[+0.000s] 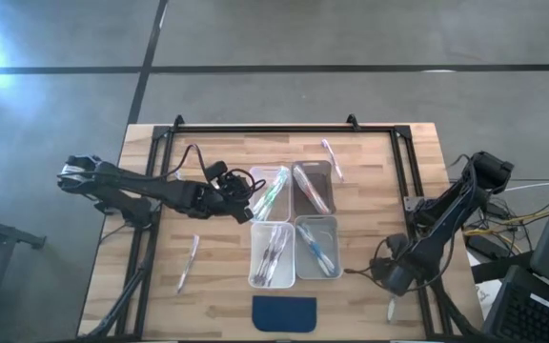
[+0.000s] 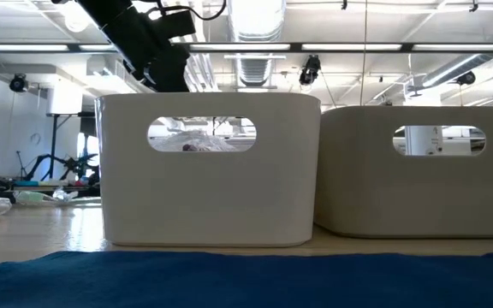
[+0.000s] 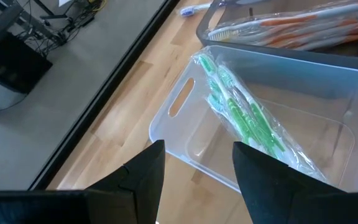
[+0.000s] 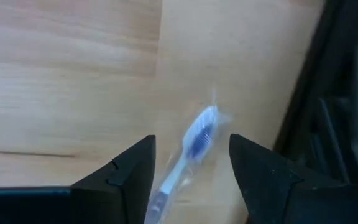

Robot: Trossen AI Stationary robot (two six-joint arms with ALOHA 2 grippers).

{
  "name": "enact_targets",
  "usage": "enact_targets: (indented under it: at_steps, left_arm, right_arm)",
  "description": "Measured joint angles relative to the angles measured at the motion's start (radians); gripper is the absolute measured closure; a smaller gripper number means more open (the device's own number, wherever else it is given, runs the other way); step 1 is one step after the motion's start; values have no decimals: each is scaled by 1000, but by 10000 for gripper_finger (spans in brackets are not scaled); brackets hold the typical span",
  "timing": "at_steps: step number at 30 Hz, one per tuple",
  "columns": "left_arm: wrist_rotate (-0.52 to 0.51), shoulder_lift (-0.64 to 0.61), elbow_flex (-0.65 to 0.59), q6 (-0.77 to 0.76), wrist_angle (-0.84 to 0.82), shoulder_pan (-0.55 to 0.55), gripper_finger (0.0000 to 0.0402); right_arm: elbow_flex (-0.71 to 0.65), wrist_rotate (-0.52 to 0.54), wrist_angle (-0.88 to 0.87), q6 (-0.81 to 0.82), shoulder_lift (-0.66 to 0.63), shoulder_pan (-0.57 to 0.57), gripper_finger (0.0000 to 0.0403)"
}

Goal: Pick & Place Toothbrushes
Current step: Put the violet toothbrush into the white bin

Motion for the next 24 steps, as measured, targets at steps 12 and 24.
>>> enact_targets:
  at_steps: [12,24]
  left_arm:
    - [7,0,0,3,-5,0,209]
    - [15,0,0,12,-9,0,209]
  right_arm:
    - [-66,0,75,-2,-34,-5,254]
    - [-63,-3,79,-23,-33,-4,358]
